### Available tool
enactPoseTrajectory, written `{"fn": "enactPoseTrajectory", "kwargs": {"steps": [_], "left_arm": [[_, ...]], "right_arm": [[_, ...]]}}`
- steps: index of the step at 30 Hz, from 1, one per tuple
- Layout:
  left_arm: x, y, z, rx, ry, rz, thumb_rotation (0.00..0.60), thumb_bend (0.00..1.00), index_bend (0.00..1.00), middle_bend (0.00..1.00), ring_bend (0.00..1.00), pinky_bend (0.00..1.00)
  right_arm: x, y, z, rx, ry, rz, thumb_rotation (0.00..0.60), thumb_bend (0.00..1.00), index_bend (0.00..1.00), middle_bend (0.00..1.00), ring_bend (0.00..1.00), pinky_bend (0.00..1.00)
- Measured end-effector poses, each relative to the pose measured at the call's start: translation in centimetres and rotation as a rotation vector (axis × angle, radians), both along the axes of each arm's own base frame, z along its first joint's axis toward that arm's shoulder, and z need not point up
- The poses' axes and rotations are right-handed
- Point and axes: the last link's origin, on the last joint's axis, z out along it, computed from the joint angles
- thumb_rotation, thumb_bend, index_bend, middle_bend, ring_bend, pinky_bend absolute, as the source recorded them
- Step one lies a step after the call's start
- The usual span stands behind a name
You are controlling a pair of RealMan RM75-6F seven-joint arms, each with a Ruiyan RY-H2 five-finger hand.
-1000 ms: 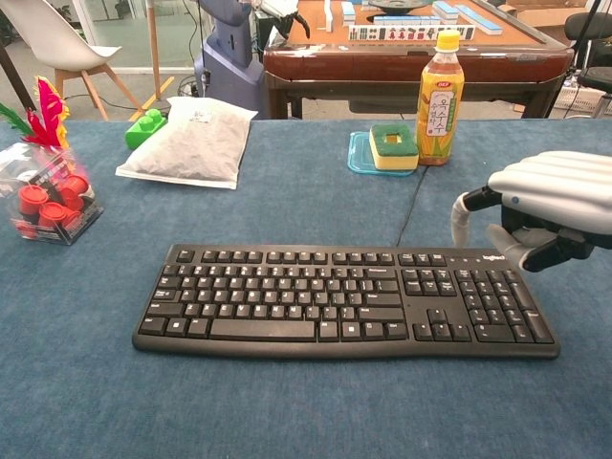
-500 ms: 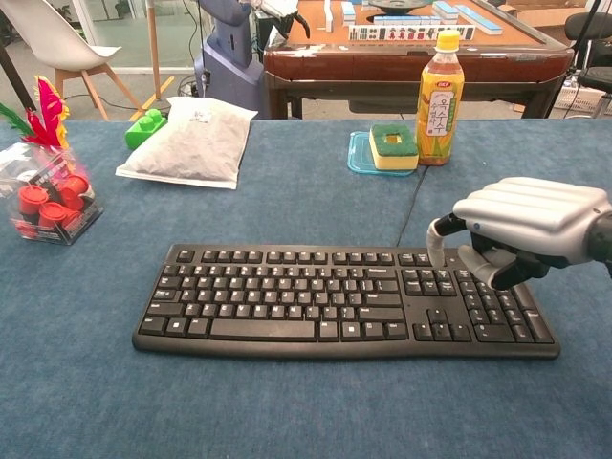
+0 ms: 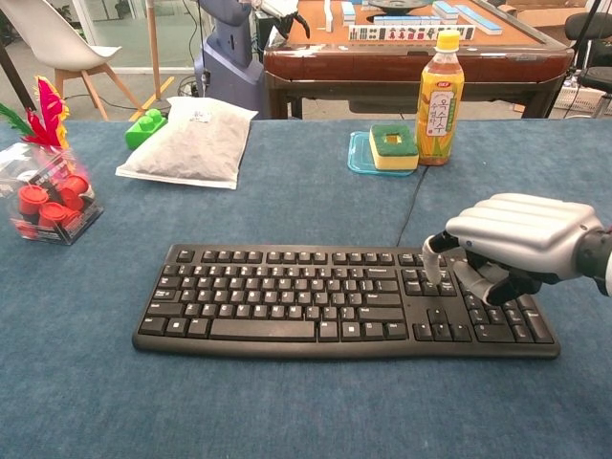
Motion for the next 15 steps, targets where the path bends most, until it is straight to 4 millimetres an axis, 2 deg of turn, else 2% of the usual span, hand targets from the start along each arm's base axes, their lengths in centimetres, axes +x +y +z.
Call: {"fn": "enactPoseTrajectory", "kwargs": {"steps": [15], "left_arm": [[-0.2,0.0,0.2,0.002,-0.007,0.011,0.600,0.44,0.51,0.47,0.43,0.64]], "right_arm": [[0.0,-0.1,-1.1,0.018,-0.003,-0.006,0.600,0.83,0.40,1.00,1.00,1.00]]}}
